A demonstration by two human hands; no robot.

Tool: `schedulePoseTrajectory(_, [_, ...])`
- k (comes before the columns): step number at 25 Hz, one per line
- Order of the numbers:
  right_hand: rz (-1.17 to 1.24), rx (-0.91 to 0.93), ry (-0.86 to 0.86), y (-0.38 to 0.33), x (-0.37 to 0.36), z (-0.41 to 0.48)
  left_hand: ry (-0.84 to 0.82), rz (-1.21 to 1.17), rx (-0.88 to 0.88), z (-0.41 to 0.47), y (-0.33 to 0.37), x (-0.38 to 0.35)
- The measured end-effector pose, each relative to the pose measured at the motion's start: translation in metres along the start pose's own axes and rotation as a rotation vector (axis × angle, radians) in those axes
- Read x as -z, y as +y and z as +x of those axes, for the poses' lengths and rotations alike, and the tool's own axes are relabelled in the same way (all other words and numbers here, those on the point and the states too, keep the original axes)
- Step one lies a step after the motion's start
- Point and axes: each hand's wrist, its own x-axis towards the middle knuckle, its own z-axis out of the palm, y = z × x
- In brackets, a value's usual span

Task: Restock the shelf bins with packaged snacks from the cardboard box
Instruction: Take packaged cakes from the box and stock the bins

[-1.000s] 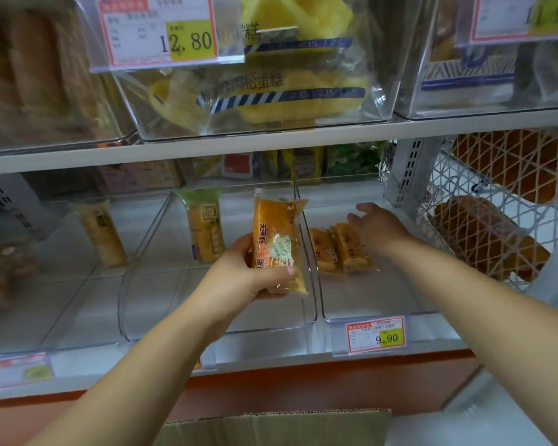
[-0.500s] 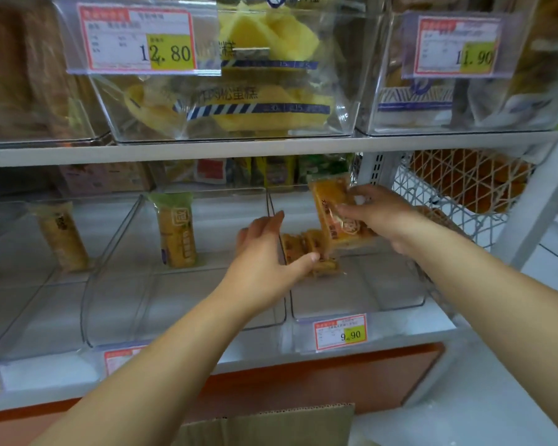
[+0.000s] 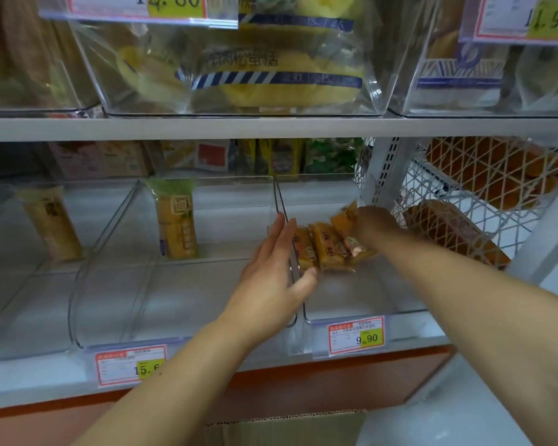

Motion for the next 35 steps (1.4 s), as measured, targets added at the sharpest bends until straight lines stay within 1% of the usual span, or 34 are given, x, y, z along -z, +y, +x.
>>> schedulePoseTrajectory(2, [-0.009, 0.002, -0.036, 0.002, 0.014, 0.006, 0.011, -0.017, -0.005, 0.0, -0.001, -0.001])
schedulePoseTrajectory(5, [0.001, 0.084, -0.027, 0.003, 0.033, 0.006, 0.019, -0.036, -0.019, -0.001, -0.003, -0.003])
schedulePoseTrajectory(9, [-0.174, 0.082, -0.166, -0.004, 0.022, 0.008, 0.023, -0.044, -0.024, 0.0, -0.006, -0.005])
schedulePoseTrajectory(12, [-0.237, 0.056, -0.271, -0.008, 0.007, 0.003, 0.027, -0.038, -0.022, 0.001, -0.009, -0.004])
schedulePoseTrajectory(15, [-0.186, 0.069, -0.269, -0.007, 0.007, 0.001, 0.017, -0.031, -0.013, 0.001, -0.009, -0.004])
schedulePoseTrajectory(18, [-0.176, 0.094, -0.182, -0.003, 0.008, -0.002, 0.011, -0.016, -0.018, 0.0, -0.009, -0.004])
schedulePoseTrajectory(20, [-0.17, 0.126, -0.19, -0.002, 0.009, -0.014, 0.002, -0.004, -0.002, 0.002, -0.008, -0.004])
schedulePoseTrajectory(22, [-0.05, 0.159, -0.157, -0.003, 0.019, -0.031, 0.011, 0.015, -0.004, 0.003, -0.005, -0.002])
schedulePoseTrajectory(25, [0.307, 0.165, -0.027, -0.01, 0.045, -0.072, 0.043, 0.033, -0.03, -0.009, 0.0, 0.011])
schedulePoseTrajectory(26, [0.394, 0.206, -0.005, -0.013, 0.053, -0.094, 0.071, 0.043, -0.061, -0.023, 0.001, 0.019])
schedulePoseTrajectory(28, [0.496, 0.346, 0.039, -0.017, 0.059, -0.149, 0.161, 0.095, -0.182, -0.071, -0.004, 0.036])
schedulePoseTrajectory(29, [0.56, 0.394, 0.029, -0.02, 0.059, -0.179, 0.181, 0.134, -0.233, -0.099, -0.012, 0.042])
schedulePoseTrajectory(30, [0.624, 0.425, -0.008, -0.022, 0.056, -0.207, 0.185, 0.16, -0.248, -0.129, -0.025, 0.044])
schedulePoseTrajectory(31, [0.668, 0.448, -0.068, -0.025, 0.05, -0.23, 0.161, 0.194, -0.218, -0.158, -0.042, 0.044])
schedulePoseTrajectory(33, [0.693, 0.465, -0.219, -0.037, 0.027, -0.266, 0.01, 0.262, -0.083, -0.211, -0.078, 0.042])
schedulePoseTrajectory(34, [0.603, 0.474, -0.306, -0.041, 0.009, -0.275, -0.087, 0.285, 0.002, -0.231, -0.093, 0.039])
schedulePoseTrajectory(35, [0.428, 0.498, -0.381, -0.045, -0.011, -0.283, -0.191, 0.325, 0.088, -0.249, -0.107, 0.036])
